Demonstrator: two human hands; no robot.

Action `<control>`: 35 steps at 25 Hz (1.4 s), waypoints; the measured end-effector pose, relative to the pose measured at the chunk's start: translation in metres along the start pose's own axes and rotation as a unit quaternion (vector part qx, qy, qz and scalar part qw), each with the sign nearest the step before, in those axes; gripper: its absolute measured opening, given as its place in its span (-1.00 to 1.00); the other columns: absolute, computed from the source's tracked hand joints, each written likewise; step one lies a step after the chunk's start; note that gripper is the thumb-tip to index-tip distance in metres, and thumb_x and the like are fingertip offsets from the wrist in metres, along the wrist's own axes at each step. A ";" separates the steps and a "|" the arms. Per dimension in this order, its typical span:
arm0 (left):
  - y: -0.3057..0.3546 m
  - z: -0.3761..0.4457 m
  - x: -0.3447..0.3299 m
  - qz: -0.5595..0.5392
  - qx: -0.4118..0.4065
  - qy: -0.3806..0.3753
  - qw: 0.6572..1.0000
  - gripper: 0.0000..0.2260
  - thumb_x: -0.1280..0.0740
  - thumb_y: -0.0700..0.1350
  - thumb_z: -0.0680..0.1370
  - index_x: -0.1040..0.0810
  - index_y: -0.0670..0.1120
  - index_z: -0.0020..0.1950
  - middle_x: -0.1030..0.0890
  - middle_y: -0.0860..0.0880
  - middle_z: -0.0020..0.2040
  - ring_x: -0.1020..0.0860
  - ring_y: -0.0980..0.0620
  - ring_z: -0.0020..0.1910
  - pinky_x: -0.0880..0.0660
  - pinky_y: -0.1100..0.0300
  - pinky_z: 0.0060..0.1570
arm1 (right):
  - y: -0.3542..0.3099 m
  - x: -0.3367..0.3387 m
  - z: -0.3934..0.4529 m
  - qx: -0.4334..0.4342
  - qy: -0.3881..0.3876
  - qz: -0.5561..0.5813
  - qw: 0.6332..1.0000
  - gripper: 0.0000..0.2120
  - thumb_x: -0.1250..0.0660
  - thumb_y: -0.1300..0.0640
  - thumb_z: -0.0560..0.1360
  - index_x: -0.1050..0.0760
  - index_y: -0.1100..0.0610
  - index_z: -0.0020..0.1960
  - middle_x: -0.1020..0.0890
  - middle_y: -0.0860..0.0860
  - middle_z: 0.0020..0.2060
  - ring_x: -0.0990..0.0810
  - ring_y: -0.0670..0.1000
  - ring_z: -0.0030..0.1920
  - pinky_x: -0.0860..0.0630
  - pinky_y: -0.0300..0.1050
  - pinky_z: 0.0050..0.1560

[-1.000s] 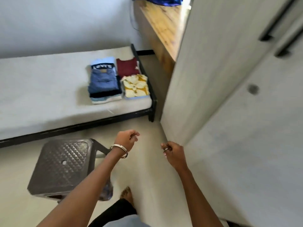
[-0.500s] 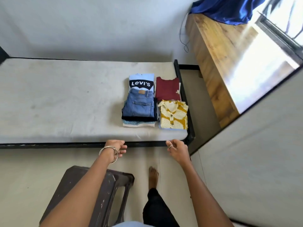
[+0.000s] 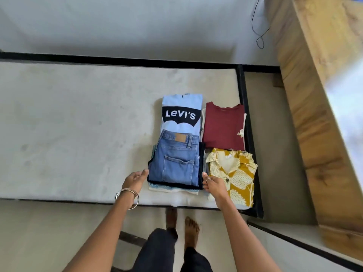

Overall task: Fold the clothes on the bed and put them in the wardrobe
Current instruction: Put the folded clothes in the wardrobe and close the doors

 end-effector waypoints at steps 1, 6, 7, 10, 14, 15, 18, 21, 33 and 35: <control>0.013 0.024 -0.009 0.014 -0.001 -0.011 1.000 -0.48 -0.37 0.20 0.48 -0.50 -0.11 0.30 -0.55 -0.15 0.26 -0.51 -0.13 0.23 -0.44 0.01 0.20 | -0.006 -0.006 0.023 0.004 -0.002 -0.020 1.000 -0.55 -0.32 -0.22 0.52 -0.42 0.17 -0.24 -0.41 0.03 -0.36 -0.39 0.02 -0.32 -0.36 -0.10 -0.23; 0.018 0.177 -0.062 0.060 0.039 -0.078 0.994 0.08 -0.39 0.47 0.18 -0.11 0.03 0.55 -0.26 -0.14 0.51 -0.31 -0.12 0.44 -0.26 -0.04 0.42 | 0.028 -0.049 0.146 -0.033 0.013 -0.015 0.999 -0.14 -0.35 -0.54 0.25 -0.45 0.12 0.24 -0.58 -0.06 0.10 -0.54 -0.01 0.11 -0.48 0.00 0.19; 0.011 0.199 -0.067 0.060 0.059 -0.076 0.994 0.18 -0.40 0.53 0.08 -0.04 0.07 0.56 -0.26 -0.11 0.51 -0.32 -0.12 0.44 -0.28 -0.08 0.41 | 0.042 -0.055 0.162 -0.052 0.033 -0.014 0.998 0.01 -0.37 -0.57 0.18 -0.36 0.07 0.40 -0.54 -0.03 0.27 -0.51 0.03 0.27 -0.45 0.06 0.32; -0.008 0.244 -0.086 0.047 0.067 -0.109 0.991 0.23 -0.41 0.53 0.05 0.04 0.09 0.56 -0.28 -0.03 0.50 -0.36 -0.09 0.41 -0.31 -0.10 0.40 | 0.061 -0.064 0.186 -0.082 0.067 0.006 0.994 0.13 -0.43 -0.56 0.10 -0.29 0.06 0.48 -0.50 0.03 0.35 -0.50 0.07 0.32 -0.43 0.10 0.36; -0.021 0.253 -0.097 0.026 0.063 -0.127 0.990 0.06 -0.39 0.55 0.06 -0.31 0.03 0.44 -0.51 0.00 0.33 -0.51 -0.04 0.26 -0.41 -0.10 0.31 | 0.046 -0.062 0.180 -0.058 0.034 0.087 0.994 -0.06 -0.47 -0.48 0.13 -0.42 -0.01 0.37 -0.61 -0.05 0.22 -0.62 -0.04 0.17 -0.54 -0.01 0.25; -0.022 0.255 -0.096 0.019 0.071 -0.140 0.987 0.00 -0.40 0.55 0.06 -0.41 0.01 0.35 -0.58 -0.01 0.24 -0.56 -0.04 0.19 -0.45 -0.10 0.27 | 0.041 -0.060 0.179 -0.065 0.022 0.109 0.992 -0.03 -0.48 -0.48 0.11 -0.43 0.00 0.37 -0.63 -0.04 0.19 -0.64 -0.04 0.14 -0.56 -0.03 0.20; -0.018 0.266 -0.094 0.016 0.117 -0.190 0.975 -0.05 -0.40 0.55 0.08 -0.51 -0.03 0.27 -0.65 -0.05 0.14 -0.61 -0.06 0.13 -0.46 -0.10 0.26 | 0.026 -0.063 0.181 -0.107 -0.027 0.137 0.984 0.03 -0.49 -0.49 0.04 -0.48 0.09 0.33 -0.71 0.01 0.04 -0.70 -0.07 -0.03 -0.61 -0.21 -0.12; 0.001 0.260 -0.095 0.006 0.136 -0.244 0.960 -0.16 -0.40 0.52 0.13 -0.61 -0.04 0.18 -0.68 -0.08 0.07 -0.64 -0.07 0.08 -0.48 -0.04 0.23 | 0.028 -0.069 0.179 -0.153 -0.059 0.176 0.971 0.07 -0.52 -0.50 -0.05 -0.51 0.11 0.29 -0.71 0.08 0.03 -0.70 0.06 0.03 -0.65 -0.11 -0.13; 0.058 0.141 -0.069 -0.054 0.094 -0.289 0.951 -0.49 -0.33 0.23 0.48 -0.57 -0.10 0.27 -0.64 -0.19 0.15 -0.60 -0.18 0.14 -0.48 -0.07 0.22 | 0.014 -0.050 0.080 -0.105 -0.054 0.279 0.953 -0.17 -0.56 -0.25 0.25 -0.41 0.10 0.40 -0.68 0.11 0.13 -0.69 0.13 0.07 -0.61 0.07 0.10; 0.074 0.098 -0.074 -0.047 0.051 -0.318 0.946 -0.44 -0.36 0.21 0.44 -0.54 -0.12 0.31 -0.61 -0.21 0.20 -0.57 -0.20 0.19 -0.44 -0.10 0.28 | 0.002 -0.021 0.029 -0.047 -0.031 0.311 0.949 -0.32 -0.52 -0.17 0.31 -0.48 0.10 0.33 -0.69 0.12 0.09 -0.69 0.14 0.06 -0.64 0.00 -0.01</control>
Point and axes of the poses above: each hand's wrist, its own z-axis towards the middle knuckle, its own x-axis out of the back of the hand, y = z × x, the point moved 4 cm from there along z, towards the middle knuckle
